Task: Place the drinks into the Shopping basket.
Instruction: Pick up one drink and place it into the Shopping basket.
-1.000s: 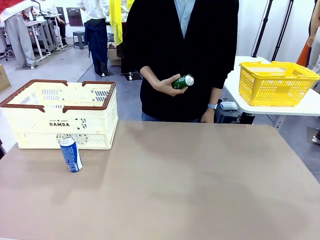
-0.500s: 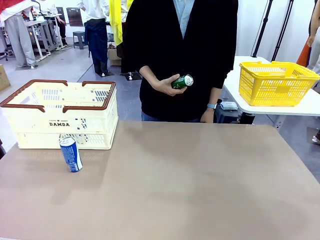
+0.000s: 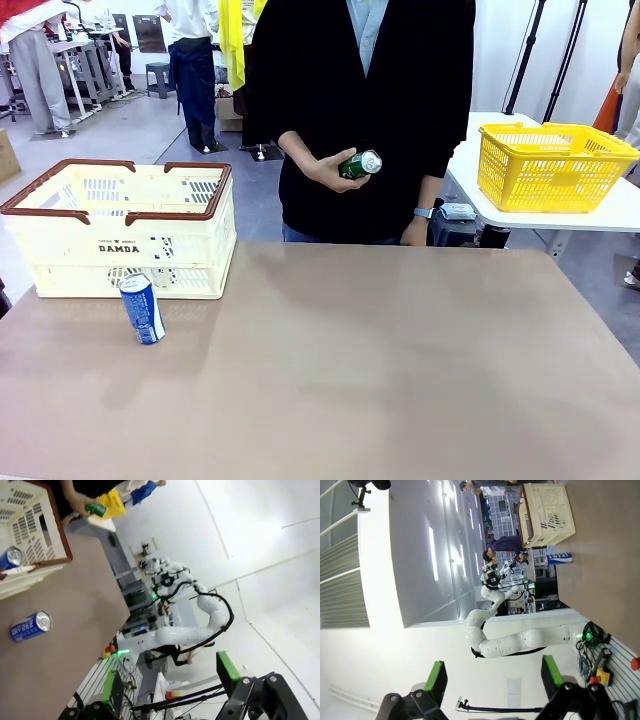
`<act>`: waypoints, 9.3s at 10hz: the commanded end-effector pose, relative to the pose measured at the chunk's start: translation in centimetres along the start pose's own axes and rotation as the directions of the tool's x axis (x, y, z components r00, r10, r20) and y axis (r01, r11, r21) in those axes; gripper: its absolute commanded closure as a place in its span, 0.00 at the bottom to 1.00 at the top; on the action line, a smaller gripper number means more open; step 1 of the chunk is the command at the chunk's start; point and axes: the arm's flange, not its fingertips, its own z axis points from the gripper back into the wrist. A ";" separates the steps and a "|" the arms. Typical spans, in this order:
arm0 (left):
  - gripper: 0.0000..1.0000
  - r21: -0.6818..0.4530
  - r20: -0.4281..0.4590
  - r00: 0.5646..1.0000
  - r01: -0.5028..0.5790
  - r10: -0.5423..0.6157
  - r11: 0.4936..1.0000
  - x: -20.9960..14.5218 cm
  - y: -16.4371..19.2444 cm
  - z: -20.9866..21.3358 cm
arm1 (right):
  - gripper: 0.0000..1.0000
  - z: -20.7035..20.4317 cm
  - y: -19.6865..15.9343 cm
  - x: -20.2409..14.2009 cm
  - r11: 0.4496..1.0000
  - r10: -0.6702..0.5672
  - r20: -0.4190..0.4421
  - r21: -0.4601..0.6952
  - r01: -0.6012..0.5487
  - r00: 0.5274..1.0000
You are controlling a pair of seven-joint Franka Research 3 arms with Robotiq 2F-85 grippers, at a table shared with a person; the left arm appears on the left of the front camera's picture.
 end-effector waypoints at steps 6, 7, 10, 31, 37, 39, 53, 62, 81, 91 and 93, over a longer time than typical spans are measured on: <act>0.00 0.794 -0.315 0.946 0.219 0.076 0.568 -4.9 -5.3 -22.6 | 0.00 0.0 0.7 -0.1 1.000 -0.019 0.001 0.010 0.019 1.000; 0.00 0.828 -0.324 0.944 0.254 0.058 0.500 -5.2 -4.6 -24.7 | 0.00 0.0 0.7 -0.1 1.000 -0.019 0.001 0.010 0.019 1.000; 0.00 0.807 -0.368 0.929 0.297 0.040 0.510 -5.2 -5.2 -25.8 | 0.00 0.0 0.7 -0.1 1.000 -0.019 0.001 0.010 0.019 1.000; 0.00 0.924 0.141 0.972 -0.198 0.189 0.328 -4.8 -1.0 -20.5 | 0.00 0.0 0.7 -0.1 1.000 -0.019 0.001 0.010 0.019 1.000; 0.00 0.862 0.126 0.967 -0.217 0.221 0.457 -4.9 1.6 -15.0 | 0.00 0.0 0.7 -0.1 1.000 -0.019 0.001 0.010 0.019 1.000; 0.00 0.892 0.003 0.974 -0.104 0.225 0.439 -3.8 3.1 -20.9 | 0.00 0.0 0.7 -0.1 1.000 -0.019 0.001 0.010 0.019 1.000; 0.00 0.982 -0.026 0.995 0.007 0.097 0.186 0.1 12.9 -34.0 | 0.00 0.0 0.7 -0.1 1.000 -0.019 0.001 0.010 0.019 1.000; 0.14 0.984 -0.073 0.989 0.051 0.127 0.169 0.5 14.3 -34.5 | 0.00 0.0 0.7 -0.1 1.000 -0.019 0.001 0.010 0.019 1.000; 1.00 0.942 -0.051 0.979 0.113 -0.200 0.316 18.4 -5.6 -31.6 | 0.00 0.0 0.7 -0.1 1.000 -0.019 0.001 0.010 0.019 1.000; 1.00 0.989 -0.063 0.996 0.054 0.064 0.135 21.0 13.4 -38.4 | 0.00 0.0 0.7 -0.1 1.000 -0.019 0.001 0.010 0.019 1.000; 1.00 0.989 -0.062 0.995 0.050 0.085 0.136 21.3 14.4 -38.2 | 0.00 0.0 0.7 -0.1 1.000 -0.019 0.001 0.010 0.019 1.000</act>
